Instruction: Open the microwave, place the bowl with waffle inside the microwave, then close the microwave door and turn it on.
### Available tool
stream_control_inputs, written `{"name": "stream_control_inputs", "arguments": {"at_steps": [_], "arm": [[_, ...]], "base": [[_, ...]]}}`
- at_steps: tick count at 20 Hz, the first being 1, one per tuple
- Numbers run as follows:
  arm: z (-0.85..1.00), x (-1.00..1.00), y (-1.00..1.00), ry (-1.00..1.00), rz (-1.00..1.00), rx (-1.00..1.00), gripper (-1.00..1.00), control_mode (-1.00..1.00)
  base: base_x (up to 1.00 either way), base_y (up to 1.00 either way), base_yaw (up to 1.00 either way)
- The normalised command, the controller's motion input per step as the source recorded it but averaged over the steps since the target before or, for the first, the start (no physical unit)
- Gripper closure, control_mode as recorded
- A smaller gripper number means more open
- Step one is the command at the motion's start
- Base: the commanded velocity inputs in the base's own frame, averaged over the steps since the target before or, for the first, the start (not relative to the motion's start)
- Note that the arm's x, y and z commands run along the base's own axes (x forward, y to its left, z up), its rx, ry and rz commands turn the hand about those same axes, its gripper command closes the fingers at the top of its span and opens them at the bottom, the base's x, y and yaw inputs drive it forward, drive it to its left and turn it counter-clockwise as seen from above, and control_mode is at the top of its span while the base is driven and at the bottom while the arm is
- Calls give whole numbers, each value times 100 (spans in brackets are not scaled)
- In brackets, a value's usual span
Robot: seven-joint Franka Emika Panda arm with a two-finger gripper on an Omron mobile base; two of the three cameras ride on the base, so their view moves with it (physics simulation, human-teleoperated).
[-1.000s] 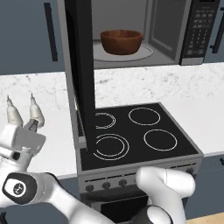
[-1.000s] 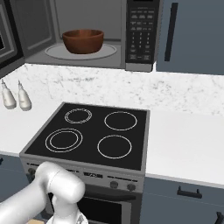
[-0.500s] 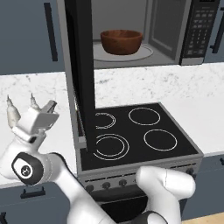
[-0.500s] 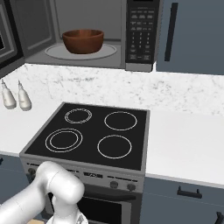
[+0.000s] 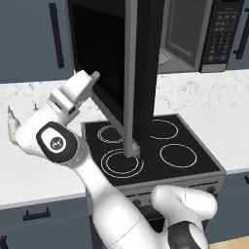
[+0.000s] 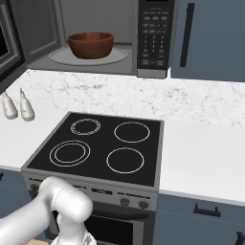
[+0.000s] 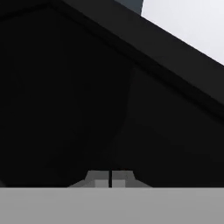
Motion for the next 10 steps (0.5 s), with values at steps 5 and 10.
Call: {"name": "stream_control_inputs", "arguments": {"at_steps": [5,10], "arm": [[72,0,-100,20,14,25,100,-100],[2,25,-100,31,12,32,100,-100]], "base": [[0,0,0],[0,0,0]]}}
